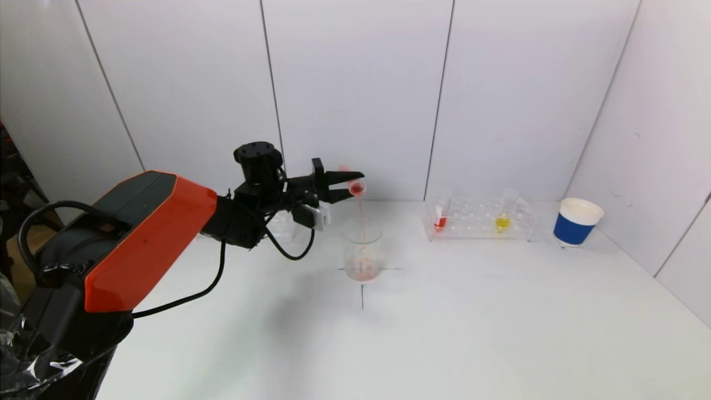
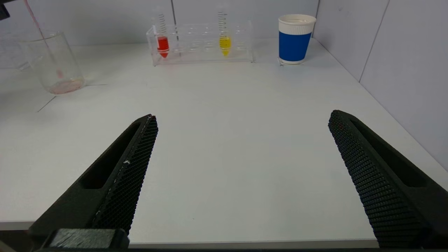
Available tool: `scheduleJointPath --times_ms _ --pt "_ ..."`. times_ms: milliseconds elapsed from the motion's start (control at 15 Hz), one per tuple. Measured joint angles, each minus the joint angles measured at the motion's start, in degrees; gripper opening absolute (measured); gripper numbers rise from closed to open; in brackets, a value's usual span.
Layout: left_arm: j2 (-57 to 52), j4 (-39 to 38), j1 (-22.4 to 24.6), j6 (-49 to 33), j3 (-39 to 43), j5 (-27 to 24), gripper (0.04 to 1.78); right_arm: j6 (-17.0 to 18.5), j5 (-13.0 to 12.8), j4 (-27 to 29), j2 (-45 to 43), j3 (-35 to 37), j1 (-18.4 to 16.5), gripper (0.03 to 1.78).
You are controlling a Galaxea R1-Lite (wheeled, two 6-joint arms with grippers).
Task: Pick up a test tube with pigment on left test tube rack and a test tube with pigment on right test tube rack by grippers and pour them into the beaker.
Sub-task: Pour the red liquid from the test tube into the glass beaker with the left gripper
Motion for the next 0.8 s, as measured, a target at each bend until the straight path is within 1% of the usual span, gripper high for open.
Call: scheduleJointPath --times_ms 800 --pt "1.97 -7.39 -0.02 1.22 0.0 -1.97 0.45 0.04 0.0 0.0 0.0 0.0 0.0 1.77"
